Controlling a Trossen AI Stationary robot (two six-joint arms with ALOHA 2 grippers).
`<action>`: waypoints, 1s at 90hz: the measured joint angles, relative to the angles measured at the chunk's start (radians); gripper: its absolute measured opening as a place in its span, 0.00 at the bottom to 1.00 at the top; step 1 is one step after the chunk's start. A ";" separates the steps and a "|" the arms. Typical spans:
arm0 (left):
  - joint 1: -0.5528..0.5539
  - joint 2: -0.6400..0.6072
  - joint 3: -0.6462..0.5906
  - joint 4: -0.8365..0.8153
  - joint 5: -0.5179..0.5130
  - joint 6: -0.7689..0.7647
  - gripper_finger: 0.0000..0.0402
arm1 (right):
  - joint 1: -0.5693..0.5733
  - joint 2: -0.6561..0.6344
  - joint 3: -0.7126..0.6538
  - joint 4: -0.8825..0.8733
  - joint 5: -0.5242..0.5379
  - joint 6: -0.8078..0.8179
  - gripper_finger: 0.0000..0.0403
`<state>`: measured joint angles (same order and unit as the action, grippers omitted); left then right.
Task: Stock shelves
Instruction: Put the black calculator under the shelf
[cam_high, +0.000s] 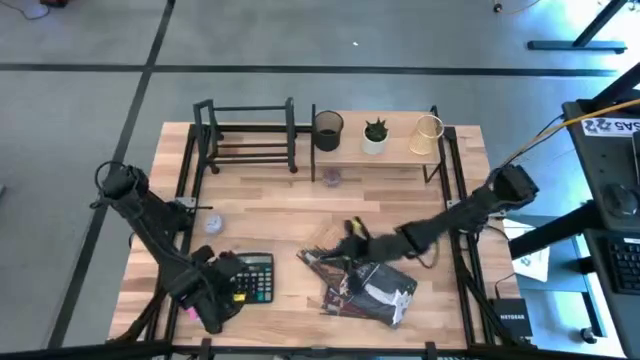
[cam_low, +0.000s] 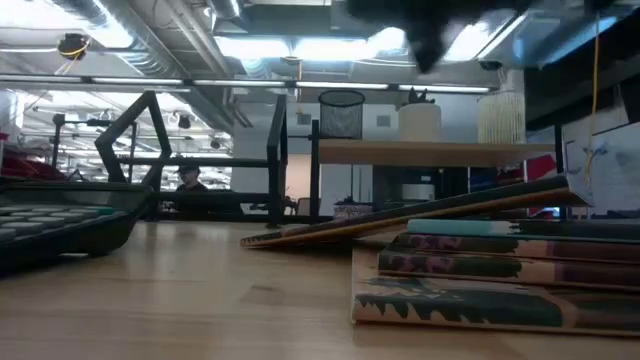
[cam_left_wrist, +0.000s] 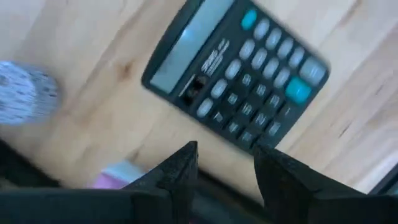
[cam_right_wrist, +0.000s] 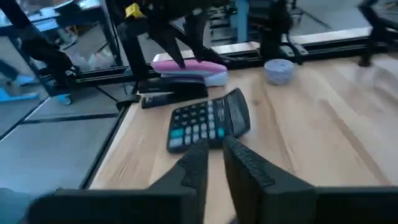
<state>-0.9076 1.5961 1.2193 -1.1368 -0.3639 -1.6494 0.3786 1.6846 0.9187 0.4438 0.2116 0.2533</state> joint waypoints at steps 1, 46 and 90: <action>-0.005 0.002 -0.005 0.011 -0.007 -0.013 0.34 | -0.006 0.011 0.013 -0.008 -0.010 -0.002 0.21; -0.099 0.057 -0.121 0.153 0.015 -0.281 0.34 | -0.179 0.448 0.537 -0.285 -0.270 0.088 0.59; -0.082 0.143 -0.221 0.359 -0.056 -0.257 0.34 | -0.238 0.601 0.575 -0.215 -0.407 0.214 0.59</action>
<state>-0.9895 1.7390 0.9981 -0.7780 -0.4199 -1.9066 0.1403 2.2852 1.4938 0.2284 -0.1952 0.4669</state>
